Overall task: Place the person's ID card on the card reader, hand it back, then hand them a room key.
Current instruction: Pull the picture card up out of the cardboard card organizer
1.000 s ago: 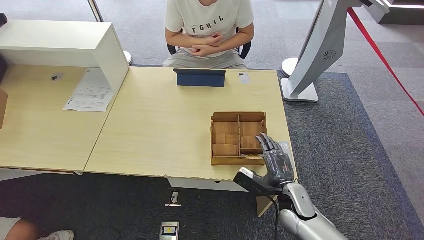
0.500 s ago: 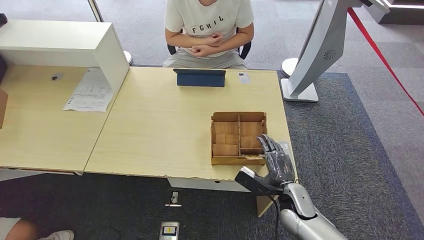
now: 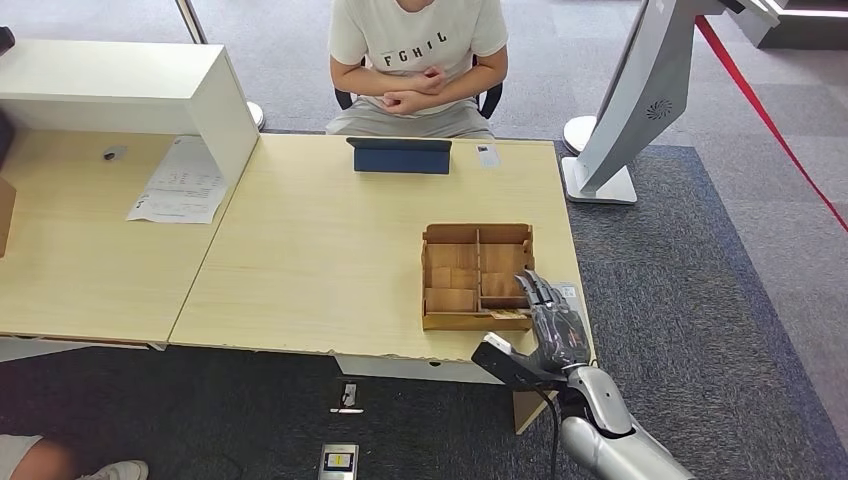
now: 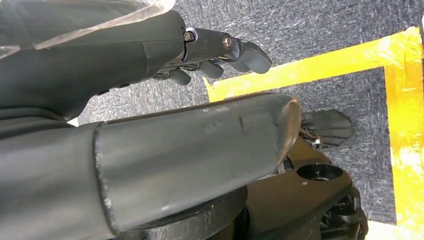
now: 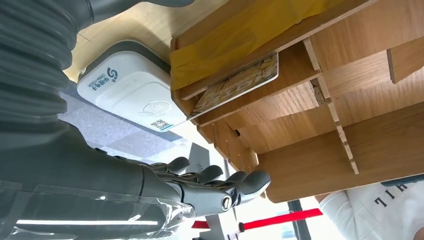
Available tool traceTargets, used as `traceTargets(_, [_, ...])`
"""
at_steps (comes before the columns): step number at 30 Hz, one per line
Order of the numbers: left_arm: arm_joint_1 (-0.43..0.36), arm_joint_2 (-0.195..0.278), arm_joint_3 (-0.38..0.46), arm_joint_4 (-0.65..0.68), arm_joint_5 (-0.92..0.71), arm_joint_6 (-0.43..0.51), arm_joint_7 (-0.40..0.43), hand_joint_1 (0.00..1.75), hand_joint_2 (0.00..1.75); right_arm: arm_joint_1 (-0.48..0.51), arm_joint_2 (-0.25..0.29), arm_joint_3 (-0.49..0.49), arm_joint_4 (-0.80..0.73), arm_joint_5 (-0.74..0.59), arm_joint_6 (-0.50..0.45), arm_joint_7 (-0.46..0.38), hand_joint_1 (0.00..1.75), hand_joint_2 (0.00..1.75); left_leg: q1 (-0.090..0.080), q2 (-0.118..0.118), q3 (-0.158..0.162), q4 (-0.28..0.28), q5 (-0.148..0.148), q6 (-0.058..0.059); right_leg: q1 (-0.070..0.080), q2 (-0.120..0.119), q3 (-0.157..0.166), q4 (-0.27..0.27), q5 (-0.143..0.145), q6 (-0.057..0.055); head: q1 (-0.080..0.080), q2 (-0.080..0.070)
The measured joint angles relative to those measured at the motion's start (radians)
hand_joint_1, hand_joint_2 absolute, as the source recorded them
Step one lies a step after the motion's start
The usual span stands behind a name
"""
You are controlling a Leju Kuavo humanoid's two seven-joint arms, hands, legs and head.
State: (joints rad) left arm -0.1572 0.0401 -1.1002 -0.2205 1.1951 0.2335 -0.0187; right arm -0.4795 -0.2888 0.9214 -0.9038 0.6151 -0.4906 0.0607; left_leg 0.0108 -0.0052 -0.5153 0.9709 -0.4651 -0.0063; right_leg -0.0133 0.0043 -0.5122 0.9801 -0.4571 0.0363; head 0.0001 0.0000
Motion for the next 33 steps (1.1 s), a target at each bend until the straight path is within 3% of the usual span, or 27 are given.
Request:
traceTargets(1, [0.0, 0.0, 0.0, 0.0, 0.0, 0.0, 0.0, 0.0, 0.0, -0.001, 0.0, 0.0, 0.001, -0.001, 0.0, 0.0, 1.44, 1.75, 0.0, 0.0, 0.0, 0.0, 0.0, 0.0, 0.0, 0.0, 0.0, 0.0, 0.0, 0.0, 0.0, 0.0])
traceTargets(2, [0.0, 0.0, 0.0, 0.0, 0.0, 0.0, 0.0, 0.0, 0.0, -0.002, 0.0, 0.0, 0.003, -0.001, 0.0, 0.0, 1.71, 1.75, 0.0, 0.0, 0.0, 0.0, 0.0, 0.0, 0.0, 0.0, 0.0, 0.0, 0.0, 0.0, 0.0, 0.0])
traceTargets(3, [0.0, 0.0, 0.0, 0.0, -0.001, 0.0, 0.0, 0.0, 0.0, -0.003, 0.0, 0.001, 0.004, -0.002, 0.0, 0.0, 1.75, 1.75, 0.0, 0.0, 0.0, 0.0, 0.0, 0.0, 0.0, 0.0, 0.0, 0.0, 0.0, 0.0, 0.0, 0.0])
traceTargets(33, [0.001, 0.0, 0.0, 0.0, 0.001, -0.001, 0.01, 0.0, 0.0, -0.009, 0.0, 0.022, 0.01, 0.005, -0.013, -0.001, 1.75, 1.75, 0.0, 0.0, 0.0, 0.0, 0.0, 0.0, 0.0, 0.0, 0.0, 0.0, 0.0, 0.0, 0.0, 0.0])
